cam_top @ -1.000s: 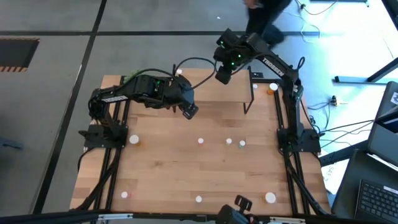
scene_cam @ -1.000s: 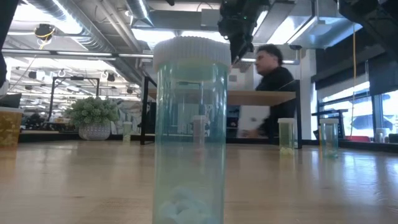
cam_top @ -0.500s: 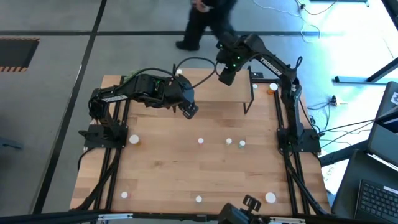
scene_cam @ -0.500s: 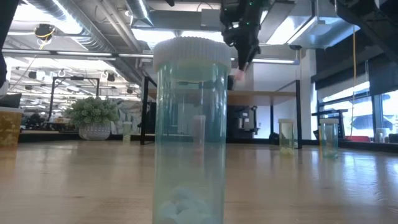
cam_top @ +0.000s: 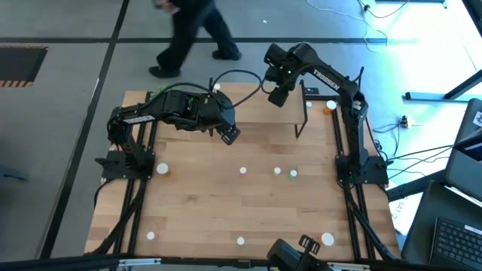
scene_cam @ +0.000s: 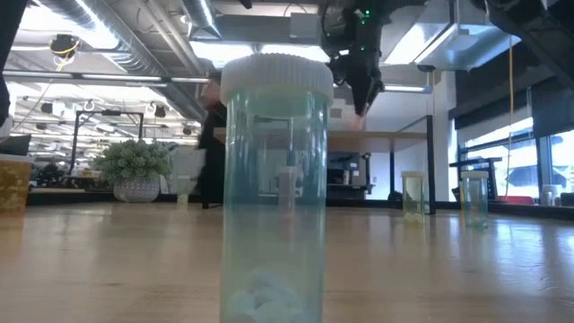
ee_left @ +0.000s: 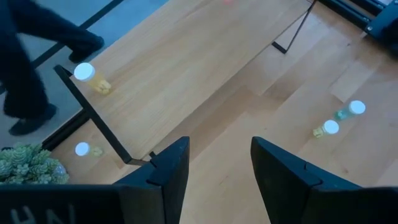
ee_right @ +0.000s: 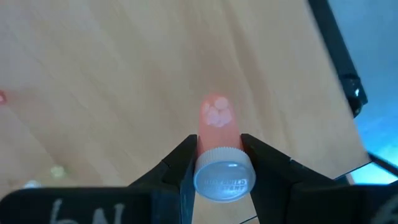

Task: Pick and place medicine bottles onto shelf by color
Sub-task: Put the top right pink pill bottle on the shelf

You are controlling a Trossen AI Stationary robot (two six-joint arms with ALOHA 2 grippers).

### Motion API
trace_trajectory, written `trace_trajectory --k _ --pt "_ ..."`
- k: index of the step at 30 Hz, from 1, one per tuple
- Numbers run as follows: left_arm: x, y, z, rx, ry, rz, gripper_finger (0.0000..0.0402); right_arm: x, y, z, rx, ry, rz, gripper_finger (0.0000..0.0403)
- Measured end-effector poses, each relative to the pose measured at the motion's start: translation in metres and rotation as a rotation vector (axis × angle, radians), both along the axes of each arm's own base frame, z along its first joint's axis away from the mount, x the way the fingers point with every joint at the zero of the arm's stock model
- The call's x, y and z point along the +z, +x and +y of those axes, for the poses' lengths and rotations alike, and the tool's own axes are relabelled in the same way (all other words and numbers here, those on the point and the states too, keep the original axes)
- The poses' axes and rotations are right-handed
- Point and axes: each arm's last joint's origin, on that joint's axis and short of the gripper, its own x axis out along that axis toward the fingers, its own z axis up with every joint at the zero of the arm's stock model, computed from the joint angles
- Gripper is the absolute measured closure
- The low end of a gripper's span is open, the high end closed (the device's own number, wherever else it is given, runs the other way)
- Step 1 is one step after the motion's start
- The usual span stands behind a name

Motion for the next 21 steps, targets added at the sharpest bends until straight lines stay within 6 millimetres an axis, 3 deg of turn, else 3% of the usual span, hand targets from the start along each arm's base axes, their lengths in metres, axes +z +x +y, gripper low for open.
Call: trace_trajectory --k 7,21 --pt "0.0 0.0 0.0 0.0 0.0 0.0 0.0235 -0.0095 -0.0007 -0.0008 -0.002 -0.002 0.047 0.0283" --pt "0.0 0.0 0.0 0.0 0.0 0.0 0.0235 -0.0094 -0.0079 -0.01 -0.036 -0.071 0.102 0.0283"
